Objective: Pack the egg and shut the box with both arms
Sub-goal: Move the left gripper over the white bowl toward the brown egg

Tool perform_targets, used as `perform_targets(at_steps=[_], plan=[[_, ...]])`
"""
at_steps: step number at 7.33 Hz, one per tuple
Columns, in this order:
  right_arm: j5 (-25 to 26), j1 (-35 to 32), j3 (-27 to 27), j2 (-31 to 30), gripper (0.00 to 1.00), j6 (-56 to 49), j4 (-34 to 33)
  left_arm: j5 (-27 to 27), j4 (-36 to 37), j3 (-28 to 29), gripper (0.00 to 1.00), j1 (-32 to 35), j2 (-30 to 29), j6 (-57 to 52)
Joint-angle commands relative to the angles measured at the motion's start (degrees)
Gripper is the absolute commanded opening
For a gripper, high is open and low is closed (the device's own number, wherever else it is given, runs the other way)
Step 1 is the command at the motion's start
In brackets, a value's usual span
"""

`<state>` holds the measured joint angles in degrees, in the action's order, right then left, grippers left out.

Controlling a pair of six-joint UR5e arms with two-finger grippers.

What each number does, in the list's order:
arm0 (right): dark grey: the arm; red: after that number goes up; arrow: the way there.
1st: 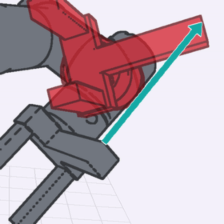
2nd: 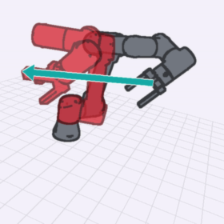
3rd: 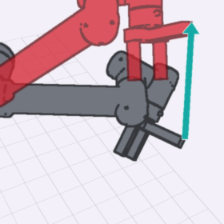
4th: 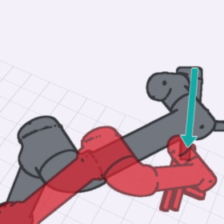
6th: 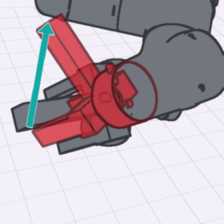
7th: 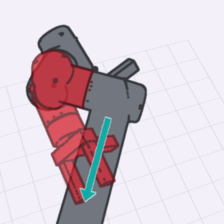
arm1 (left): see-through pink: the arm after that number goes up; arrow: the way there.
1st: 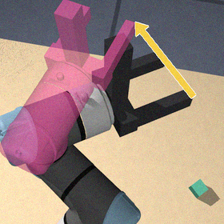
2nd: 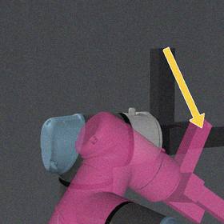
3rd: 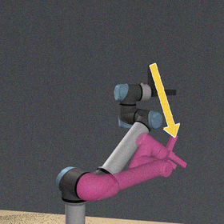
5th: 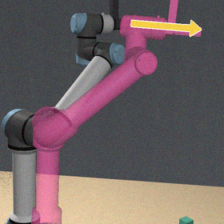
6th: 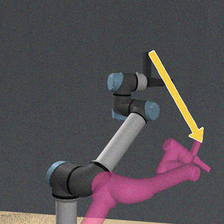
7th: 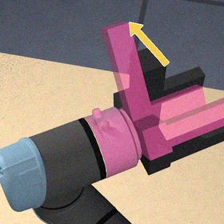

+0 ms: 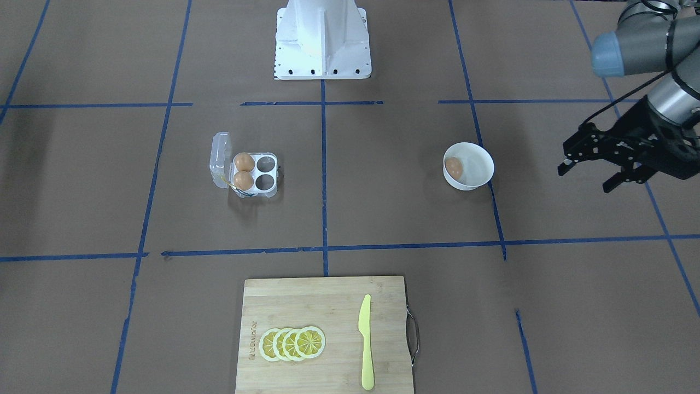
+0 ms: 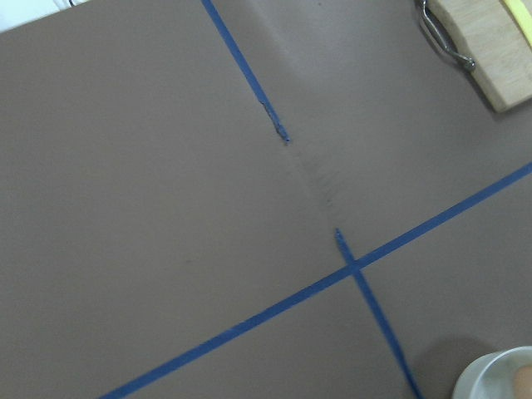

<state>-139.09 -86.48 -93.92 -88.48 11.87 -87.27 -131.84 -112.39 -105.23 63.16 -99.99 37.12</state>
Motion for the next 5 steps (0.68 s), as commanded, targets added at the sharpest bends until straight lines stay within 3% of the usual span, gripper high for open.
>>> perform_targets(at_steps=[1,4,5], plan=[[0.0,0.0,0.1,-0.2,1.00,0.1,0.4,5.3,-0.2,-4.8,0.99,-7.0,2.7,18.0],[-0.1,0.0,-0.4,-0.1,1.00,0.2,0.4,18.6,0.2,-7.0,0.95,-21.5,4.9,34.3],[-0.1,0.0,-0.1,-0.1,1.00,0.1,0.5,20.4,0.3,-7.0,0.93,-23.6,4.6,36.4]])
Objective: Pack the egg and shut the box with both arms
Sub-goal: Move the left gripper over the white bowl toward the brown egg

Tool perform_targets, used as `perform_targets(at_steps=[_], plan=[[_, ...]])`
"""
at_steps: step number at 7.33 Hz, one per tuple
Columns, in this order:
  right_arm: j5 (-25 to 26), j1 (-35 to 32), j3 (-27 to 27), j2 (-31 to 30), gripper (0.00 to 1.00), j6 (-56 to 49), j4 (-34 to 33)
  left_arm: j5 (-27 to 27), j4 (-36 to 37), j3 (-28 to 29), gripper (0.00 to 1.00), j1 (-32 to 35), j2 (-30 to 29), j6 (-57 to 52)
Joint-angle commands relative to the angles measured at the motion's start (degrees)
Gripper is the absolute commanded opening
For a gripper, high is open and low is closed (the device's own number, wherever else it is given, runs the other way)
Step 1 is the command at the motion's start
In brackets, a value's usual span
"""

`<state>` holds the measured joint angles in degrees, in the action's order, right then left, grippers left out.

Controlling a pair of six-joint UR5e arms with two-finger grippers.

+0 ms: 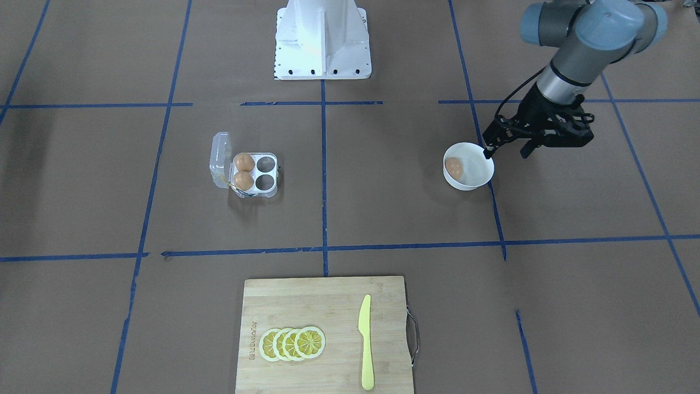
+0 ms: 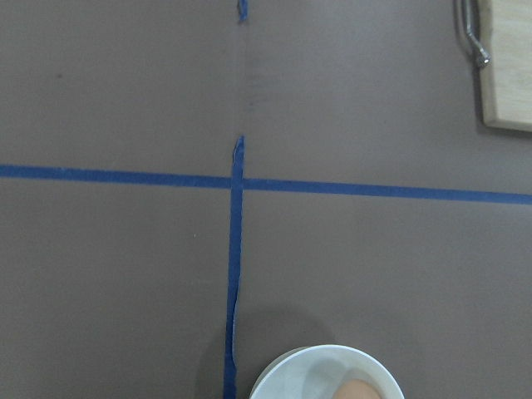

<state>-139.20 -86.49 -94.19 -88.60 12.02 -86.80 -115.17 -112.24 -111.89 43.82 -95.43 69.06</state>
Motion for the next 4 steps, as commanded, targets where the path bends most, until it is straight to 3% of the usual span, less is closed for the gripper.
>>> perform_targets(at_steps=[1,4], plan=[[-0.1,0.0,0.3,0.0,1.00,-0.1,0.1,3.9,0.2,-0.3,0.91,-5.0,0.1,4.6],[-0.2,0.0,0.5,0.0,1.00,-0.1,0.1,4.2,0.1,2.4,0.83,-5.5,-2.0,4.4]])
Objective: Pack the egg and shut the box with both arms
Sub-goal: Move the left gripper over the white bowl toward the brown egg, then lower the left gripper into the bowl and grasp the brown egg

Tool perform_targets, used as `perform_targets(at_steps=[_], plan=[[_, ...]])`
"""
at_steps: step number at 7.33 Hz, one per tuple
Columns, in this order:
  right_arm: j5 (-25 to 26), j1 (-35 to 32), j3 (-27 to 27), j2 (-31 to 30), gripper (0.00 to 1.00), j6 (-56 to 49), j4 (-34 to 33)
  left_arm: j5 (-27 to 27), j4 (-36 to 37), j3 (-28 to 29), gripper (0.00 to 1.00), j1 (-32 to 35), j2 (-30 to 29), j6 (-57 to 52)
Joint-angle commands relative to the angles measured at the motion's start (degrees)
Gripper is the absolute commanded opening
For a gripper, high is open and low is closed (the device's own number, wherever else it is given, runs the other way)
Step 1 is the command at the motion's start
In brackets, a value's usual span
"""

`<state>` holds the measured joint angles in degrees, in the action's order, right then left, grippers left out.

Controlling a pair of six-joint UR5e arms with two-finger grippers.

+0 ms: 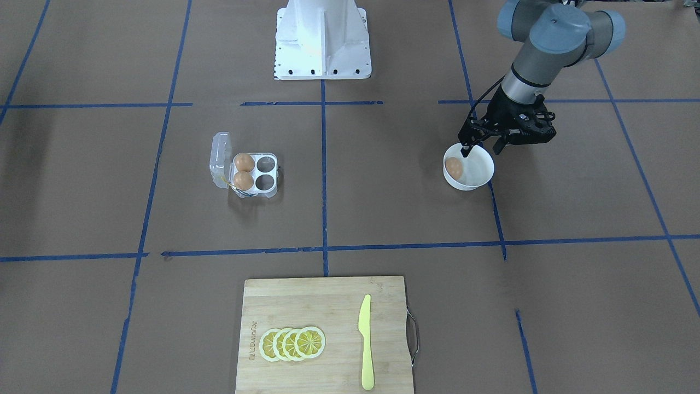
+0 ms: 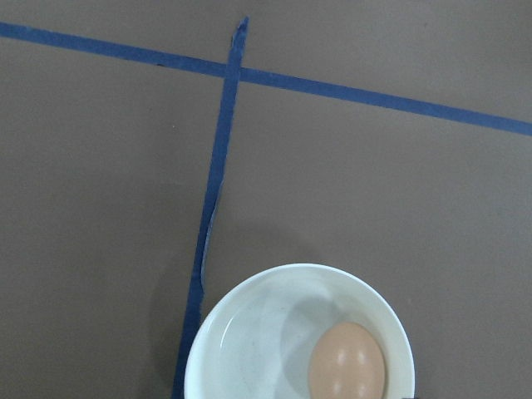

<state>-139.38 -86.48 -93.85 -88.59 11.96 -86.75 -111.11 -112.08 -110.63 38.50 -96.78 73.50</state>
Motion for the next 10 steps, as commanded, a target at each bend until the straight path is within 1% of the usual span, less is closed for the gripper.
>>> perform_targets(at_steps=[1,3,5,10], plan=[[0.0,0.0,0.2,0.0,1.00,0.0,0.0,0.1,0.0,1.4,0.83,-0.2,-1.3,0.0],[0.0,0.0,0.2,0.0,1.00,0.0,0.0,0.6,-0.1,2.4,0.83,-0.9,-1.8,0.0],[0.0,0.0,0.2,0.0,1.00,0.0,0.0,2.7,-0.2,4.7,0.82,-1.4,-3.3,0.0],[-0.1,0.0,0.2,-0.1,1.00,-0.1,0.0,2.8,-0.2,5.3,0.82,-3.9,-3.3,-0.1]])
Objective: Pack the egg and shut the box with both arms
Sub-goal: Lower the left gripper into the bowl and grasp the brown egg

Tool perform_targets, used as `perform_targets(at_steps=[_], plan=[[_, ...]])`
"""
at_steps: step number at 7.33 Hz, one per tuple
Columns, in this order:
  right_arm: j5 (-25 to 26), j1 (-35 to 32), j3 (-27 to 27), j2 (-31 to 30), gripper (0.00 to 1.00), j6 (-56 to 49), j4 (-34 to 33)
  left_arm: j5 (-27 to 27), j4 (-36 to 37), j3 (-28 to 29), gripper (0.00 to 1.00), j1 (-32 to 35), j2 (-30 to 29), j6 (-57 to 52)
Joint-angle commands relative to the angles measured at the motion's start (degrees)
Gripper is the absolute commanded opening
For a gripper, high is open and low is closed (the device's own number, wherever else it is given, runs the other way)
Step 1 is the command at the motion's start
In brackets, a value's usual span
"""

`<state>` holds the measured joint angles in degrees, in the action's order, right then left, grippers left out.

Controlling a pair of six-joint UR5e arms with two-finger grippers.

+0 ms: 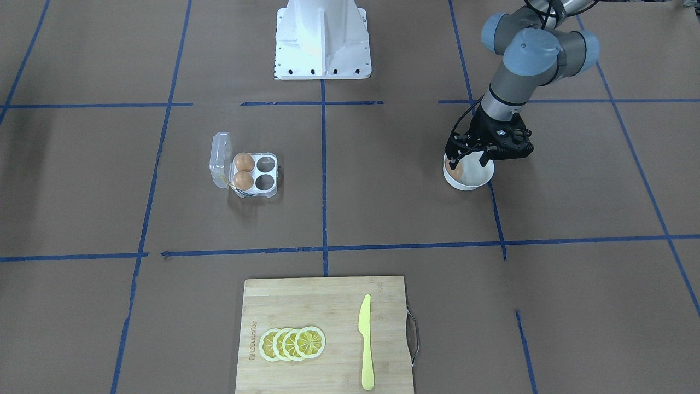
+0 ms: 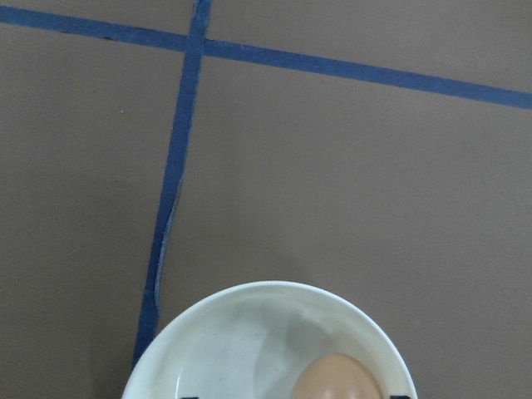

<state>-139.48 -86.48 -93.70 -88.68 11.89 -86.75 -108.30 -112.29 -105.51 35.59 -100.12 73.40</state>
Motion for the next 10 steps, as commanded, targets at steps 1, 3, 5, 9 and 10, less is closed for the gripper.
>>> perform_targets(at_steps=[1,3,5,9,10], plan=[[0.0,0.0,0.0,0.0,1.00,0.0,0.0,0.0,0.0,0.4,0.81,-1.5,-0.2,0.0],[-0.3,0.0,-0.1,0.0,1.00,0.1,0.0,0.0,-0.3,1.5,0.79,-1.7,-0.5,-0.3],[-0.8,0.0,-0.1,0.1,1.00,0.0,0.0,0.0,-0.3,2.2,0.78,-1.7,-0.6,-0.6],[-0.8,0.0,-0.2,0.1,1.00,0.0,-0.1,0.0,-0.3,2.2,0.68,-1.7,-0.5,-0.6],[-0.8,0.0,-0.2,0.1,1.00,0.1,-0.1,0.0,-0.3,2.2,0.67,-1.7,-0.5,-0.6]])
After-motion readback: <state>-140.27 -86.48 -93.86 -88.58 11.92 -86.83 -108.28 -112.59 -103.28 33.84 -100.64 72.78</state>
